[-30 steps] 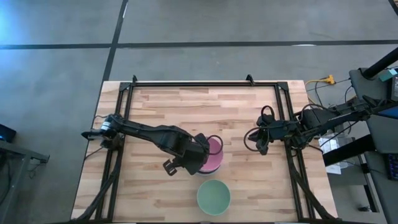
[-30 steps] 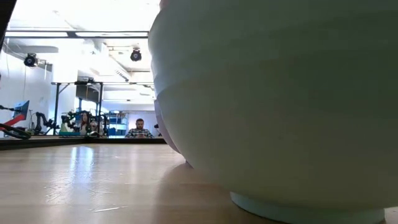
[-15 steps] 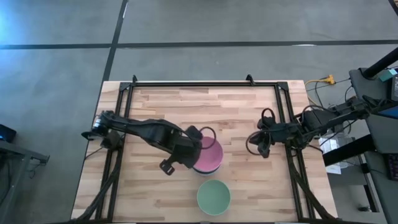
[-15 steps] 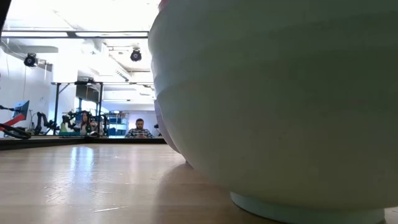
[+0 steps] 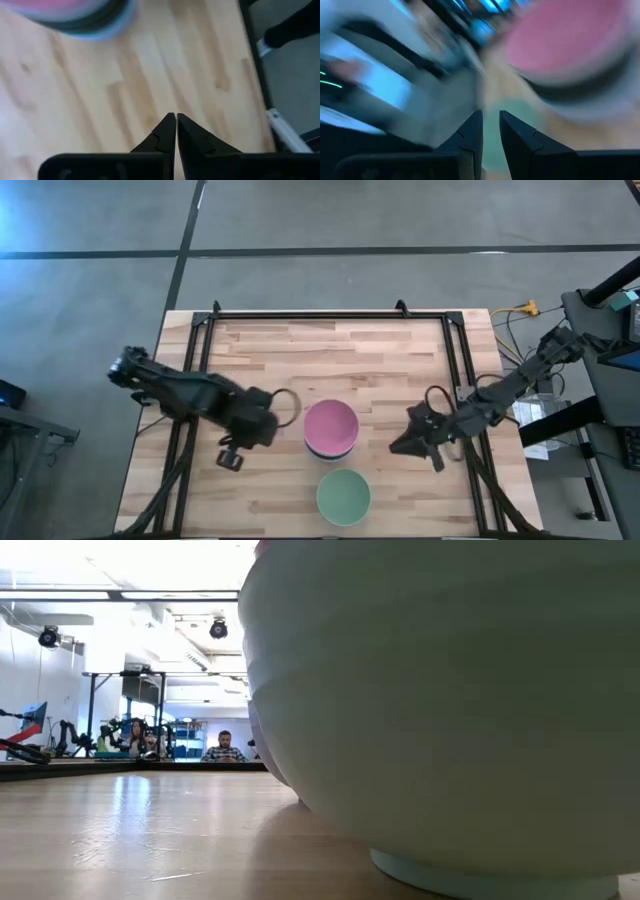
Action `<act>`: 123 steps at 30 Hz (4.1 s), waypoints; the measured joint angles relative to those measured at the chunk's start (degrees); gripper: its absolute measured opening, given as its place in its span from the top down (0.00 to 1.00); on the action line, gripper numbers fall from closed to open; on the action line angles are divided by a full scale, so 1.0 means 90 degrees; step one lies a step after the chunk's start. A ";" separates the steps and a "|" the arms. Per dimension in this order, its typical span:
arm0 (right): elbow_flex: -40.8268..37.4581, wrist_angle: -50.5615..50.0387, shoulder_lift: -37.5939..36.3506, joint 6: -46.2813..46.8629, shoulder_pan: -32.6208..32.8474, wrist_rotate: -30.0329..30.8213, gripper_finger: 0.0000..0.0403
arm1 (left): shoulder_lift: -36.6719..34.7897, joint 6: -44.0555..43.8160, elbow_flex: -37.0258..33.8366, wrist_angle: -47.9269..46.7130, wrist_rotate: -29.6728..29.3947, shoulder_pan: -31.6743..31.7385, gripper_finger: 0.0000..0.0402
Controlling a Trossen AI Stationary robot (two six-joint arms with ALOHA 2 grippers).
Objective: Nest bowls inside each other
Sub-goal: Stack the light blue bowl on top of the pink bowl
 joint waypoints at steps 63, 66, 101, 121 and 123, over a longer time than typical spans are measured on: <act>0.5304 -0.6137 0.3402 0.2829 -0.1252 -0.0403 0.98 | -0.4100 -0.1793 -0.5764 0.5554 -0.1981 -0.2148 1.00; 0.5527 -0.6135 0.3245 0.2142 -0.2034 -0.0648 0.98 | -0.4109 -0.1756 -0.5709 0.6164 -0.2809 -0.2146 1.00; 1.0231 -1.0155 0.6985 -0.1400 -0.3743 -0.3035 0.97 | -0.3714 -0.1952 -0.5698 0.8100 -0.5023 -0.1869 1.00; 0.9625 -1.0077 0.6983 -0.1604 -0.3909 -0.3033 0.97 | -0.3702 -0.1966 -0.5780 0.8100 -0.4943 -0.1872 1.00; 0.9594 -1.0046 0.6982 -0.1616 -0.3909 -0.3033 0.97 | -0.3702 -0.1964 -0.5782 0.8100 -0.4943 -0.1872 1.00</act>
